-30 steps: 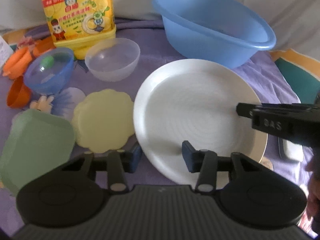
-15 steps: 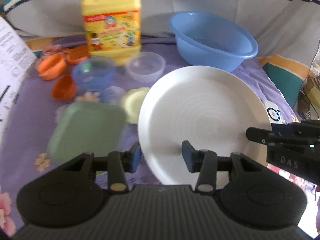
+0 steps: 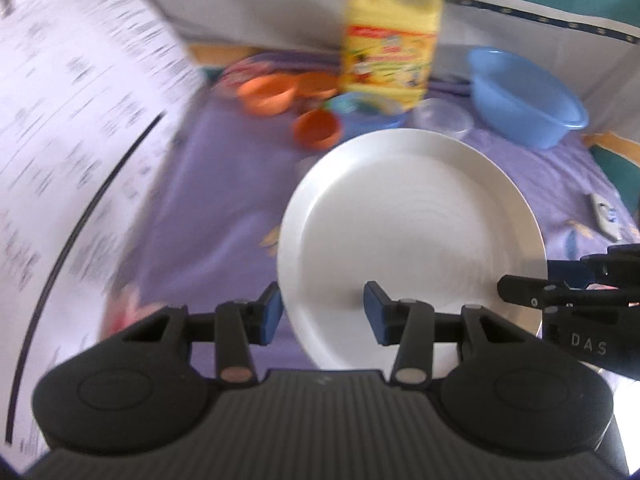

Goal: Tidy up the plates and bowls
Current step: 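Lift the white plate with both tools and carry it toward the manual, then lower the white plate onto the cloth and open both tools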

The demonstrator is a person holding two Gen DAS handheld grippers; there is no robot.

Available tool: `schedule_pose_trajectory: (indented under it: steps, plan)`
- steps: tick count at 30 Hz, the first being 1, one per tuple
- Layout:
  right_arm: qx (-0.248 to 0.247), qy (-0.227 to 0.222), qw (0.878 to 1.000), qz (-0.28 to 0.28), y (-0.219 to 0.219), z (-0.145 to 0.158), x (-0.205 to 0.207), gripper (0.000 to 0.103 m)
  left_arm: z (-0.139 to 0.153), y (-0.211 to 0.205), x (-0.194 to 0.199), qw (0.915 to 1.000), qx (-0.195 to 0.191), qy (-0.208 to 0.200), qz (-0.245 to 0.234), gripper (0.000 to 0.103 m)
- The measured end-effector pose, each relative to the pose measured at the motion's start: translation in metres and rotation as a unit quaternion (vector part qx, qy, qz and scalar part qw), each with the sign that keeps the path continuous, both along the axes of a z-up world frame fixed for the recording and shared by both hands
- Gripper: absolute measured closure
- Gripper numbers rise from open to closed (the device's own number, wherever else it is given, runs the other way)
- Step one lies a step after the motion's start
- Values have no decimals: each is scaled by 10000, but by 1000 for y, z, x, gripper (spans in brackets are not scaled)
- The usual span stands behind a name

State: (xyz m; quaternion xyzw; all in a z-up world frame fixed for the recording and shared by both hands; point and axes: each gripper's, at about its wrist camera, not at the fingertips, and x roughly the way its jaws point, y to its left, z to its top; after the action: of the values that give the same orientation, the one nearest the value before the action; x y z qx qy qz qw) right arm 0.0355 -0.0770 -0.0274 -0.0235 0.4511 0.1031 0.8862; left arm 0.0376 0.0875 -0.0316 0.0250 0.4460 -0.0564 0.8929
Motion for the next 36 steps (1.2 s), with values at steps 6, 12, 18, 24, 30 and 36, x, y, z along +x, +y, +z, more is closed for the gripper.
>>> schedule_pose_trajectory:
  steps: [6, 12, 18, 24, 30, 36]
  plan:
    - [-27, 353, 9984, 445, 77, -13, -3, 73, -17, 65, -20, 9990, -3, 183, 415, 59]
    - [-155, 621, 9956, 682, 120, -32, -4, 73, -40, 104, -22, 9966, -114, 448, 681, 59]
    - [-270, 872, 9939, 627, 131, -52, 4, 73, -62, 110, -17, 9954, -163, 682, 659, 58]
    - [-311, 991, 9930, 556, 123, -64, 13, 72, -77, 105, -5, 9948, -110, 813, 609, 58]
    - [-299, 957, 9932, 584, 122, -72, 18, 62, -82, 102, 0, 9950, -90, 783, 609, 40]
    - [-358, 516, 9956, 695, 120, -63, 9, 7, -85, 102, -4, 9951, 36, 641, 757, 3]
